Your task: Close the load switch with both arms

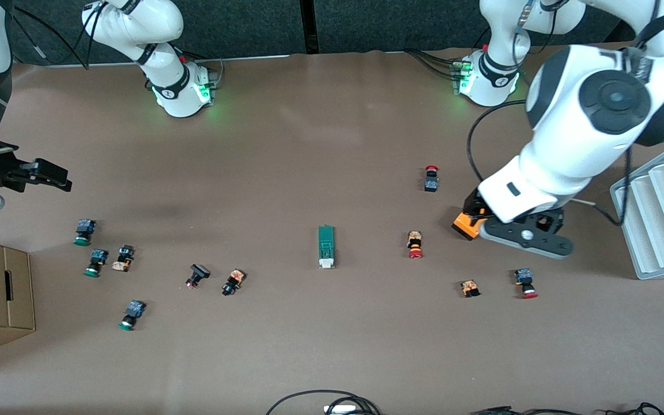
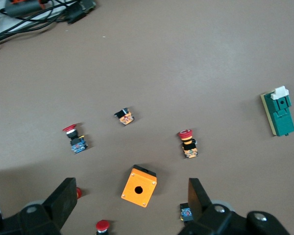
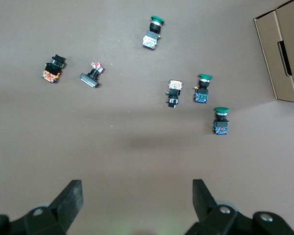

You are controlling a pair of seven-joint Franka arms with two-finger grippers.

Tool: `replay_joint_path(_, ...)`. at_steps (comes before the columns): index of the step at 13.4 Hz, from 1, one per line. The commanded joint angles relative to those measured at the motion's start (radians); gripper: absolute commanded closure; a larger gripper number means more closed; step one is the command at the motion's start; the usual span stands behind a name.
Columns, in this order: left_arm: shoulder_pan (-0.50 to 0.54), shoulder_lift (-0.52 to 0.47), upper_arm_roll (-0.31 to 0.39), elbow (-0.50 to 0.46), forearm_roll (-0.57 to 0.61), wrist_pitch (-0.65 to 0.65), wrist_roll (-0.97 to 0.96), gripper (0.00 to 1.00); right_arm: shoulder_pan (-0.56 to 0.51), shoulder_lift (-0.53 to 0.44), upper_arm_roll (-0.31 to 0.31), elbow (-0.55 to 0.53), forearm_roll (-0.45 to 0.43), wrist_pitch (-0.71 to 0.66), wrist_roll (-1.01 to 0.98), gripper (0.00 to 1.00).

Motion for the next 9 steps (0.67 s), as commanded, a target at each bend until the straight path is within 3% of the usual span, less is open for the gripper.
replay_joint_path(1,0.107,-0.049,-0.068,-0.045,0.009,-0.011,-0.002,0.00,0.003,0.017,-0.002,0.029,0.017,-0.020,0.000,0.00)
replay_joint_path(2,0.139,-0.071,-0.088,-0.074,0.009,-0.011,0.000,0.00,0.000,0.017,-0.002,0.029,0.018,-0.020,-0.001,0.00)
replay_joint_path(4,0.269,-0.114,-0.192,-0.138,0.009,-0.010,0.009,0.00,0.000,0.017,-0.002,0.029,0.018,-0.018,0.003,0.00)
replay_joint_path(7,0.283,-0.189,-0.195,-0.213,0.003,-0.007,0.000,0.00,0.003,0.017,-0.002,0.029,0.018,-0.020,0.006,0.00)
replay_joint_path(9,0.283,-0.273,-0.182,-0.313,0.003,0.022,-0.003,0.00,0.000,0.014,-0.002,0.029,0.020,-0.015,0.003,0.00)
